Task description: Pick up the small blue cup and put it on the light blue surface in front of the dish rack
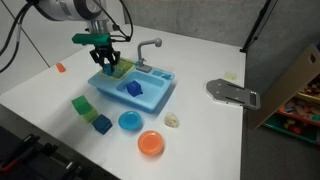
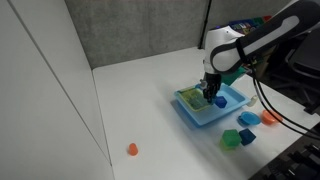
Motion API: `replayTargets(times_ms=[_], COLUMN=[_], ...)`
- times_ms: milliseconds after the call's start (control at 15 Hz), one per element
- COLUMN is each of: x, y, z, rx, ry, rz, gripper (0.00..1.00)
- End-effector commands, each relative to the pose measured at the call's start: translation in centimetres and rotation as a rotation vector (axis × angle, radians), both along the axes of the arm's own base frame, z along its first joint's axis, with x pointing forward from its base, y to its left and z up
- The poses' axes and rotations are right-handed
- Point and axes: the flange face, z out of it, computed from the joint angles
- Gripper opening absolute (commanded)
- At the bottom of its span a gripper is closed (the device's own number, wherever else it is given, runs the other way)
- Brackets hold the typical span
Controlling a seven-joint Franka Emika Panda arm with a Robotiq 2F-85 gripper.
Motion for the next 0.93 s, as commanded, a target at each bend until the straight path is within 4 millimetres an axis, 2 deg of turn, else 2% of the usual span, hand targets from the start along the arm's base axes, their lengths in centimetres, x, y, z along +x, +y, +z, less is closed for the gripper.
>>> replayTargets(times_ms=[0, 200, 267, 533, 600, 867], x=[0.1, -0.7, 0.2, -0.1, -0.2, -0.5], y=[0.4, -1.1, 0.2, -0.9, -0.9, -0.3], z=[0.2, 2.8, 0.3, 2.2, 2.3, 1.2], rx=[0.017, 0.029, 0.014, 0.017, 0.017, 0.019], ry=[-0.023, -0.079, -0.042, -0.07, -0.07, -0.054], rz=[0.026, 0.016, 0.014, 0.005, 0.005, 0.019], gripper=[0.17, 0.17, 0.42, 0.42, 0.17, 0.17])
